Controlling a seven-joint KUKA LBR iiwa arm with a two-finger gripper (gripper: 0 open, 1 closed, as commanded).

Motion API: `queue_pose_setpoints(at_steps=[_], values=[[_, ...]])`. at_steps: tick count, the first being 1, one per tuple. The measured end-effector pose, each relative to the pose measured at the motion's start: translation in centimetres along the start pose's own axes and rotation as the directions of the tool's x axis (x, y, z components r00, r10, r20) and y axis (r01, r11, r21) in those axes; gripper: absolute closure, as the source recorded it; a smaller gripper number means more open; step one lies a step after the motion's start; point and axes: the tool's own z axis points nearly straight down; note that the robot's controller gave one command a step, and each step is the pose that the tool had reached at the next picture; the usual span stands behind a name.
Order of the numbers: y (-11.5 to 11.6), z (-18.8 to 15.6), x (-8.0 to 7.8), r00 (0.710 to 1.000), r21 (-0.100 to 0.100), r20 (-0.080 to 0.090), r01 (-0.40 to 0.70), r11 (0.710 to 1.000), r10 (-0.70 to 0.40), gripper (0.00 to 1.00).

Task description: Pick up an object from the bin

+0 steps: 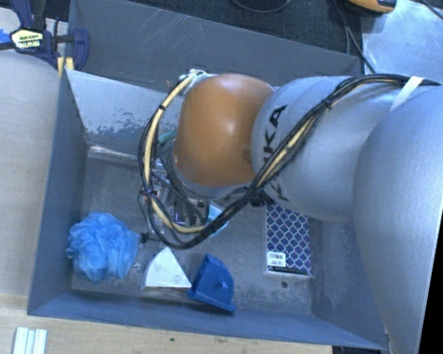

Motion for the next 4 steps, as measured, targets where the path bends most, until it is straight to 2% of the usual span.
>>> queue_pose_setpoints(at_steps=[1, 2, 3, 4], values=[[-1.6, 0.8, 1.3, 0.987, 0.003, -0.009, -0.161, 0.987, 0.161, 0.0], [-7.6, 6.4, 4.4, 1.0, -0.005, 0.014, -0.021, 1.0, 0.021, 1.0], [-7.6, 6.4, 4.4, 1.0, -0.005, 0.014, -0.021, 1.0, 0.021, 1.0], [-10.9, 1.4, 1.5, 0.998, -0.005, 0.023, -0.063, 0.998, 0.063, 1.0]])
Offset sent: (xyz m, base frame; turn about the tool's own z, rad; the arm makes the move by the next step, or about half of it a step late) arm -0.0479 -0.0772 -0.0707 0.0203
